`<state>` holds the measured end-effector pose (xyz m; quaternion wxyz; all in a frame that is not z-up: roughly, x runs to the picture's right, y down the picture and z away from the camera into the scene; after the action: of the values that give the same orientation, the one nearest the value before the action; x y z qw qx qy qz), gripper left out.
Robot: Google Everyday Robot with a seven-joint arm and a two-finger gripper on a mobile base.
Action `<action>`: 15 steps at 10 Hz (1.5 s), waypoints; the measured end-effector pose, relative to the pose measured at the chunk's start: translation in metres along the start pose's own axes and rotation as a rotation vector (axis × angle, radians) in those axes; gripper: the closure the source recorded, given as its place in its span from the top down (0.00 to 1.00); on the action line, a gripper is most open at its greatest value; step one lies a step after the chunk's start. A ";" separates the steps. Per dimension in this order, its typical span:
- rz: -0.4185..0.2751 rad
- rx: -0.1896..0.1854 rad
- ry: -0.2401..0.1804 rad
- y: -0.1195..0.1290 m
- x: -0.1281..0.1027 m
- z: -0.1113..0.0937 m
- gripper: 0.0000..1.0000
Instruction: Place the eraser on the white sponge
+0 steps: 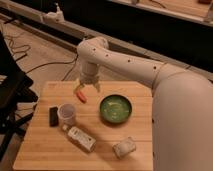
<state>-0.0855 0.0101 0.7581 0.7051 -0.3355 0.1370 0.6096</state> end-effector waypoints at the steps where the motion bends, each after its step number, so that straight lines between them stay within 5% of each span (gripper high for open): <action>1: -0.002 0.001 -0.006 0.004 -0.005 0.003 0.75; 8: -0.179 0.029 -0.034 0.101 -0.030 0.057 0.75; 11: -0.268 -0.022 -0.014 0.161 -0.030 0.088 0.75; 15: -0.274 -0.025 -0.012 0.165 -0.029 0.089 0.75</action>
<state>-0.2679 0.0503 0.7910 0.7783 -0.3563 0.0780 0.5111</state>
